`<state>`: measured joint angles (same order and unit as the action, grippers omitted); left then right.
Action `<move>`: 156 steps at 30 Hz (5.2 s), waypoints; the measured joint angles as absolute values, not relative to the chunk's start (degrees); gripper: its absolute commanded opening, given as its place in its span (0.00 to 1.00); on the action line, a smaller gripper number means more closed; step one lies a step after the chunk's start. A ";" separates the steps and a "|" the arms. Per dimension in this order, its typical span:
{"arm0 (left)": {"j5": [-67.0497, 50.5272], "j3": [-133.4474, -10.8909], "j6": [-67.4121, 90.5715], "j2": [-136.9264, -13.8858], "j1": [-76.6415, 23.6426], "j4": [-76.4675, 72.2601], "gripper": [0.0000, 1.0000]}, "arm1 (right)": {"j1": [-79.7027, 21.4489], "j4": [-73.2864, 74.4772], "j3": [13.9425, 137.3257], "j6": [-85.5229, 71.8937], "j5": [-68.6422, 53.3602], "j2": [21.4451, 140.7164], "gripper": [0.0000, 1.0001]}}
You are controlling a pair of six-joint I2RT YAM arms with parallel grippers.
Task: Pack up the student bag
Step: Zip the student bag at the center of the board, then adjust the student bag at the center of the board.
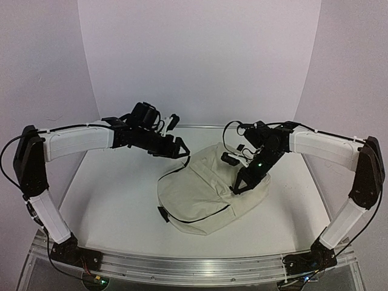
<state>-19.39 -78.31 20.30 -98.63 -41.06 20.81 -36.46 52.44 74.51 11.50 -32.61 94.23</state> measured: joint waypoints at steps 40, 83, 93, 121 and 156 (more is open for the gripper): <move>-5.84 -95.68 -47.29 -117.82 -61.80 27.60 0.26 | -31.05 53.28 75.64 7.22 -41.87 99.04 0.00; -6.25 -98.52 -13.89 -112.55 -55.56 33.88 0.93 | -21.09 59.69 77.09 8.55 -34.22 92.07 0.70; -12.62 -103.04 7.96 -113.64 -36.77 38.73 0.87 | -17.35 60.34 67.64 1.95 -35.69 91.19 0.73; -21.93 -70.83 29.81 -106.55 -40.58 31.35 0.56 | -18.16 59.46 104.25 2.91 -39.89 126.65 0.74; -19.96 -62.27 48.85 -105.63 -35.15 22.30 0.64 | -22.87 50.02 76.53 -0.52 -43.48 111.69 0.63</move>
<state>-19.96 -62.27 48.85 -105.63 -35.15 22.30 -22.87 50.02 76.53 -0.52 -43.48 111.69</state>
